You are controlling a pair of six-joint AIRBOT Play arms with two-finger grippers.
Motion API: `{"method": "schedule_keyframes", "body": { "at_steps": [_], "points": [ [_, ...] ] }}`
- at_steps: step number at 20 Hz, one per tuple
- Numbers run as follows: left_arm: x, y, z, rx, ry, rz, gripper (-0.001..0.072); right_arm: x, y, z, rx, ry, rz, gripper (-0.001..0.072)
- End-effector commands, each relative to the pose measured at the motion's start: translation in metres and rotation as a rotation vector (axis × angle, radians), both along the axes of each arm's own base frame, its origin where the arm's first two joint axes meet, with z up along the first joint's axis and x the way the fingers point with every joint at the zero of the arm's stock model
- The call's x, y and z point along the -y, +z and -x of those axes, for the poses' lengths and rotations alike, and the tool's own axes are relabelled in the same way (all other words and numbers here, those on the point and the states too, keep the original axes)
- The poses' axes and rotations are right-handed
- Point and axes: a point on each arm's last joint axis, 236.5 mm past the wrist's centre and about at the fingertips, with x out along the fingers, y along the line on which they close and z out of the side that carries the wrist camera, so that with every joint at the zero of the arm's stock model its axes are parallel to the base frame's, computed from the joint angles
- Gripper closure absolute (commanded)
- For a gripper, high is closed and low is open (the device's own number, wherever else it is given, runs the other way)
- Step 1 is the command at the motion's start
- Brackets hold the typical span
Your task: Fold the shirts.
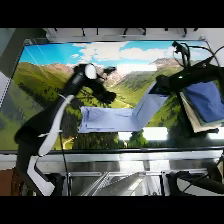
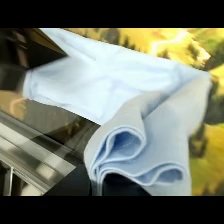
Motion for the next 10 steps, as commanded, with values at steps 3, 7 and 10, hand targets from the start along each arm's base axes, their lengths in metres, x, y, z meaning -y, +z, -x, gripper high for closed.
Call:
{"method": "schedule_keyframes", "body": {
  "at_steps": [3, 7, 10],
  "points": [
    [-0.178, 0.086, -0.024, 0.112, 0.313, -0.077, 0.0697, -0.129, -0.026, -0.004, -0.004, 0.076, -0.13, 0.0694],
    [-0.25, 0.121, -0.029, 0.175, 0.515, -0.008, 0.0696, -0.23, -0.083, -0.002, -0.036, 0.08, -0.208, 0.0694],
    [-0.264, 0.133, -0.031, 0.183, 0.57, 0.08, 0.0697, -0.29, -0.143, 0.0, -0.096, 0.018, -0.265, 0.0694]
  ]
}}
